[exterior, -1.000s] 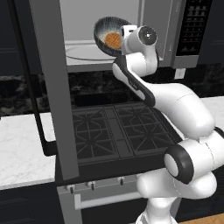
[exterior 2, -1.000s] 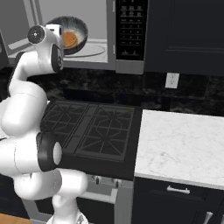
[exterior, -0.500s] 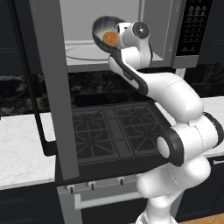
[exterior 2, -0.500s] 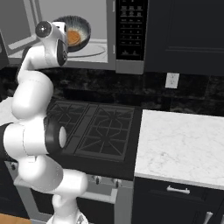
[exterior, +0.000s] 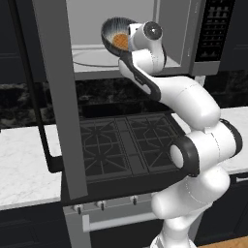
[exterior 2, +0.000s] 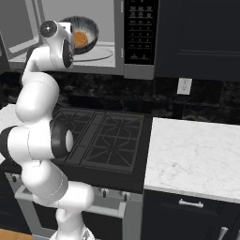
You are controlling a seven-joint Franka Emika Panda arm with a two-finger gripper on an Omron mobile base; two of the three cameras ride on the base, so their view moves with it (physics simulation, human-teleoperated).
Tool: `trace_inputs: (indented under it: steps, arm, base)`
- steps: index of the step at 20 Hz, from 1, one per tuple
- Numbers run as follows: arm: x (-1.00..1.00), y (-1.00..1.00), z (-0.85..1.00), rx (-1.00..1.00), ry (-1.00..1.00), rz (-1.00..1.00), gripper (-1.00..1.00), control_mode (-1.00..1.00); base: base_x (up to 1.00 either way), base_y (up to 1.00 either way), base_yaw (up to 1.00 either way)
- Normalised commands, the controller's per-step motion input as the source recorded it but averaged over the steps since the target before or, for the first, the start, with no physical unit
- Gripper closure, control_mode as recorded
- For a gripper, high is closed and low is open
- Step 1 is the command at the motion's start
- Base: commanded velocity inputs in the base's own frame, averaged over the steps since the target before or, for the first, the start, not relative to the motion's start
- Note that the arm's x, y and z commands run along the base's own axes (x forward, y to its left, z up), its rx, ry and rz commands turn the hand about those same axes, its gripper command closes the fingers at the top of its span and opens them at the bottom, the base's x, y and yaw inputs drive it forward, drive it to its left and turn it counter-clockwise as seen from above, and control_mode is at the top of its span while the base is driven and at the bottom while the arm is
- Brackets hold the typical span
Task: Open the microwave, place the bowl with waffle inside the microwave, then close the microwave door and turn it on.
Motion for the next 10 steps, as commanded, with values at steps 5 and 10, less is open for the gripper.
trace_inputs:
  steps: [5, 10]
  arm:
    - [0.00, 0.00, 0.00, 0.00, -0.01, 0.00, 1.00, -1.00]
    - [0.00, 0.00, 0.00, 0.00, 0.00, 0.00, -1.00, -1.00]
  base:
    - [0.00, 0.00, 0.00]
    - [0.00, 0.00, 0.00]
